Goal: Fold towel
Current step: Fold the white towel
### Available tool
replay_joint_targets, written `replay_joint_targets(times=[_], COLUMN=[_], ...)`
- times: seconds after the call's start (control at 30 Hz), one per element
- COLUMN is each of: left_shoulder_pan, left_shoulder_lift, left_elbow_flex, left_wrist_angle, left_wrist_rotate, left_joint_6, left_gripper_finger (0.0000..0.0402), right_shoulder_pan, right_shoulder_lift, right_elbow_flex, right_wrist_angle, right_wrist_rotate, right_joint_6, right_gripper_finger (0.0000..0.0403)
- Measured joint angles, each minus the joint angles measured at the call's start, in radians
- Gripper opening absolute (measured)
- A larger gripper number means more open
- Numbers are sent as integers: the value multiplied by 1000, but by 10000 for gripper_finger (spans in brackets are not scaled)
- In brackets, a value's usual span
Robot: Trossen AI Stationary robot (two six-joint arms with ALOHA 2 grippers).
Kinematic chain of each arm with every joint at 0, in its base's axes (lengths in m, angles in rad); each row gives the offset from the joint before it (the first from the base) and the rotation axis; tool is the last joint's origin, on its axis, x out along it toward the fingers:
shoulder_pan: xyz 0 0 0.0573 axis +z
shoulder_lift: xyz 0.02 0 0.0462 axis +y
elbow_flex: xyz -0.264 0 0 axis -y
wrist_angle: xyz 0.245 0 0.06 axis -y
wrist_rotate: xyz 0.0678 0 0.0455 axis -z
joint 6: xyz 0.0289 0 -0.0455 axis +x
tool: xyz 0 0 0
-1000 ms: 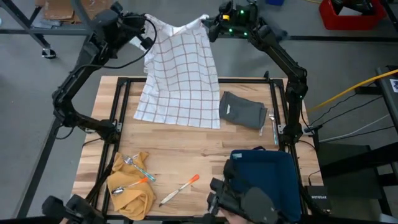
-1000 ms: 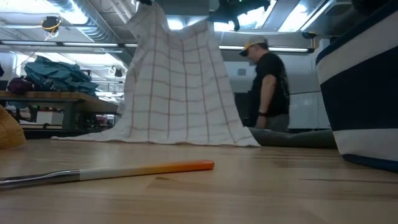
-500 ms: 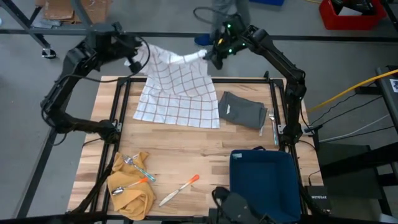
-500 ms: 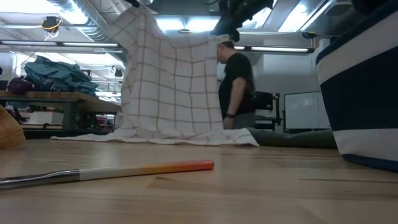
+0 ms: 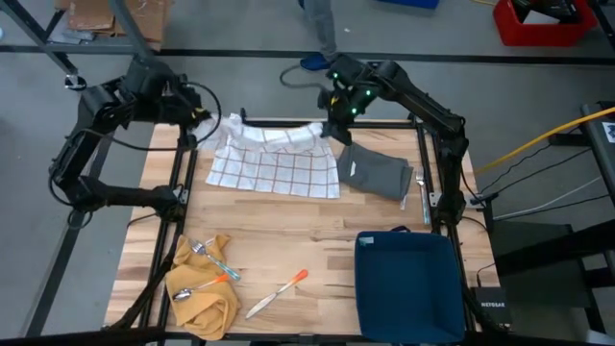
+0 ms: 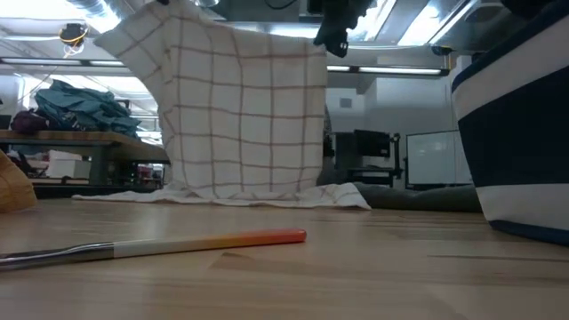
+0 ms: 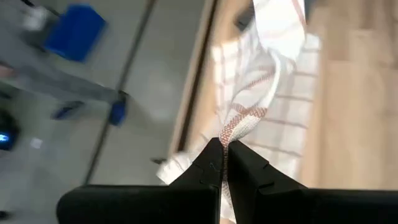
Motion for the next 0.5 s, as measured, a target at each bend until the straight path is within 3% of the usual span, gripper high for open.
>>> replay_joint_targets(times=[0.2, 0.5], left_shoulder_pan=[-53, -141], left_shoulder_lift=[1, -23], left_elbow_flex=[0, -9], left_wrist_angle=[-191, -193], left_wrist_rotate=[35, 163], left_joint_6=[-51, -209], left_gripper_finger=[5, 5], right_shoulder_pan=[90, 228], right_shoulder_lift=[-1, -1], right_elbow_flex=[0, 0], right_wrist_angle=[-155, -156], right_wrist_rotate=[0, 0], right_joint_6=[-12, 6], right_gripper_finger=[1, 1])
